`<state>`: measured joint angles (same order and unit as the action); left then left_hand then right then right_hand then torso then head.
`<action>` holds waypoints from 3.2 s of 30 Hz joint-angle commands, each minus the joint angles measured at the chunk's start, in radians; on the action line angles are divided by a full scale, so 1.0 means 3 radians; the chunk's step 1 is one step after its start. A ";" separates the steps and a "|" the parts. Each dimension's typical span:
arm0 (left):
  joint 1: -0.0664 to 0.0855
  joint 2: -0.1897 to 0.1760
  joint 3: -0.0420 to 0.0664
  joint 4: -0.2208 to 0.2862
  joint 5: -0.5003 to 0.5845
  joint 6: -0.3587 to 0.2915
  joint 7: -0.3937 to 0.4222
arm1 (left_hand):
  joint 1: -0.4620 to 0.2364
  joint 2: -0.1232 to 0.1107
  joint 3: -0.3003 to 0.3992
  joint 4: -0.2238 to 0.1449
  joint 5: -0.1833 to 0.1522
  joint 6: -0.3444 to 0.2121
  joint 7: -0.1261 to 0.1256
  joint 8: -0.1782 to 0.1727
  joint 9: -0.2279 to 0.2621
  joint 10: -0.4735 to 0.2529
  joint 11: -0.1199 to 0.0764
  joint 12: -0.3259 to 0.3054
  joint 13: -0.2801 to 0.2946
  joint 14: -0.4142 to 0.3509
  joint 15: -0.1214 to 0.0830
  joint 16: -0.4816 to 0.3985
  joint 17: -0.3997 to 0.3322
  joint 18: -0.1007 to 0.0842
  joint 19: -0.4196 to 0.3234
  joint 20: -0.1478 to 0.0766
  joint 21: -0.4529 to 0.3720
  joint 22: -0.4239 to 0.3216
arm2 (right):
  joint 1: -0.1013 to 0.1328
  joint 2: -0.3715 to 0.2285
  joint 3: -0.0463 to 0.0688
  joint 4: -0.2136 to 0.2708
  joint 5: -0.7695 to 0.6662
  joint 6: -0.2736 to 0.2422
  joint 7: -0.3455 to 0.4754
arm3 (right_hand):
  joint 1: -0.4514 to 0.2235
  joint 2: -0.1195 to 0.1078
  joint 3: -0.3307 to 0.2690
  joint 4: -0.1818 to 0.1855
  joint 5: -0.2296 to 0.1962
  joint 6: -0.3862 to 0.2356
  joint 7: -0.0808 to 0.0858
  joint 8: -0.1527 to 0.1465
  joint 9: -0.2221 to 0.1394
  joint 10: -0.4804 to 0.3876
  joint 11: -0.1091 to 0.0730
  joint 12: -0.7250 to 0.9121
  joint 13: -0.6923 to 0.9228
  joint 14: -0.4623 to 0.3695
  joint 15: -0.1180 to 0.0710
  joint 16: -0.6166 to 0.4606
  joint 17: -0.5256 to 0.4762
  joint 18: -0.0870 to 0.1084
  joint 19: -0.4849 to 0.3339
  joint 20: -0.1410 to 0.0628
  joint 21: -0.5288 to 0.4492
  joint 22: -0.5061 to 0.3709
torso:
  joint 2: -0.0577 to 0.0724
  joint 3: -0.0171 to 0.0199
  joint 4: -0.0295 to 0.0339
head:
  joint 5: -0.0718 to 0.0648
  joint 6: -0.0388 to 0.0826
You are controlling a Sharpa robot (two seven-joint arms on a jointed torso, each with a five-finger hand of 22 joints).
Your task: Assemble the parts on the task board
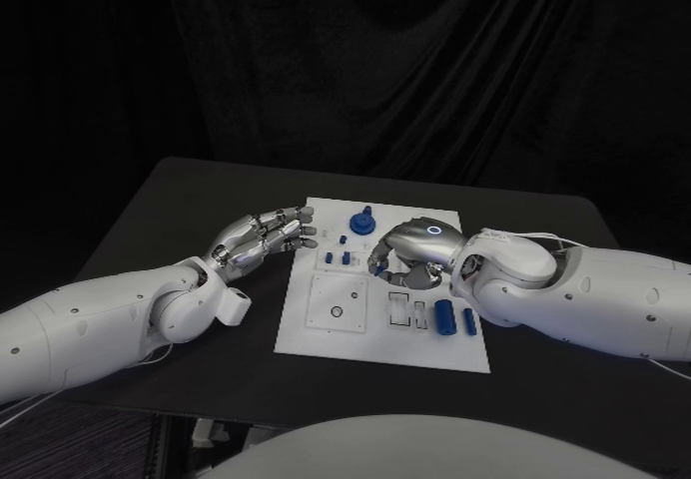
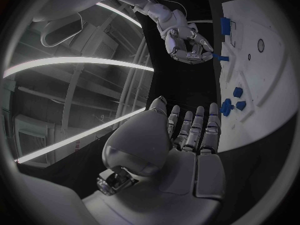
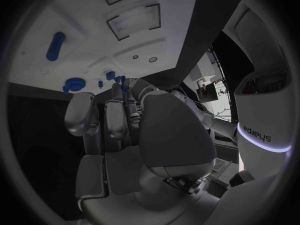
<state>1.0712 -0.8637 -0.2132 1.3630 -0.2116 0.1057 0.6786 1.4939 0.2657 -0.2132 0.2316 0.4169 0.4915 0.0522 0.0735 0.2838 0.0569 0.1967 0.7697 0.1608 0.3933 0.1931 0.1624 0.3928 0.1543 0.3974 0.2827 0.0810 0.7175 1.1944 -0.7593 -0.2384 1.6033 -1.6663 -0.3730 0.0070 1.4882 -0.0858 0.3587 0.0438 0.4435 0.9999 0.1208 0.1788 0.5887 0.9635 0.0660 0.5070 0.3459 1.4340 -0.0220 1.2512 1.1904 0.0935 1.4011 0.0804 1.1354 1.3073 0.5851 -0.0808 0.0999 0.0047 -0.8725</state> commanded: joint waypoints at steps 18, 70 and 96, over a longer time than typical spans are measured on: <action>-0.0040 0.0041 0.0003 -0.0028 0.0026 0.0053 0.0366 | 0.0027 0.0012 0.0026 -0.0018 -0.0055 -0.0014 0.0010 0.0009 -0.0010 0.0004 0.0023 0.0003 -0.0006 -0.0003 0.0012 0.0016 -0.0007 0.0011 -0.0017 0.0001 -0.0008 -0.0009 | -0.0253 0.0403 0.0001 -0.0341 -0.0561 0.0005 -0.0042 | 0.0026 -0.0030 -0.0015 -0.0022 -0.0051 -0.0004 -0.0008 -0.0022 -0.0003 0.0076 -0.0046 -0.0011 0.0005 0.0033 -0.0017 0.0035 0.0024 -0.0030 0.0043 -0.0005 0.0048 0.0509 | 0.0004 0.0012 0.0001 | 0.0058 0.0000; -0.0073 0.0085 0.0003 -0.0081 0.0026 0.0124 0.0298 | 0.0020 0.0020 0.0043 -0.0025 -0.0104 0.0020 0.0034 0.0019 0.0002 0.0002 0.0022 -0.0002 -0.0012 -0.0018 0.0017 0.0020 -0.0011 0.0008 -0.0019 0.0002 -0.0010 -0.0014 | -0.0294 0.0514 0.0001 -0.0472 -0.0567 0.0145 -0.0098 | 0.0029 -0.0025 -0.0011 -0.0023 -0.0082 -0.0005 -0.0010 -0.0048 -0.0011 0.0087 -0.0053 -0.0024 0.0000 0.0016 -0.0017 0.0003 -0.0017 -0.0021 0.0024 -0.0006 0.0002 0.0496 | 0.0000 0.0013 -0.0005 | 0.0073 0.0000; -0.0082 0.0115 0.0003 -0.0115 0.0025 0.0140 0.0286 | 0.0017 0.0024 0.0050 -0.0027 -0.0119 0.0013 0.0042 0.0018 -0.0003 0.0001 0.0023 -0.0005 -0.0014 -0.0022 0.0021 0.0022 -0.0013 0.0006 -0.0018 0.0004 -0.0010 -0.0015 | -0.0294 0.0554 0.0001 -0.0516 -0.0566 0.0202 -0.0131 | -0.0138 -0.0113 -0.0157 0.0174 -0.0713 -0.1133 -0.0265 -0.0388 -0.0606 -0.1053 0.0215 -0.0347 -0.0056 -0.0310 0.0145 -0.0277 -0.0386 0.0084 -0.0304 0.0144 -0.0649 0.0338 | 0.0000 0.0010 -0.0002 | 0.0068 0.0000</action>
<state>1.0486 -0.8314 -0.2133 1.3278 -0.2112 0.1345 0.6789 1.4939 0.2657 -0.2049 0.2233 0.3847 0.4951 0.0557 0.0735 0.2834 0.0569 0.1965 0.7697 0.1581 0.3897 0.1966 0.1624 0.3904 0.1543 0.3974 0.2826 0.0810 0.7139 1.1086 -0.5911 -0.2381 1.4485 -1.8275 -0.3190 -0.0104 1.4523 -0.1209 0.3163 0.0962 0.2343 0.6693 0.0445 0.0626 0.4127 0.6632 0.1288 0.4062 0.3289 1.3464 0.0206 1.1725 1.0798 0.1097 1.3146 0.1236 0.9510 1.3074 0.5852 -0.0773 0.0988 0.0252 -0.8725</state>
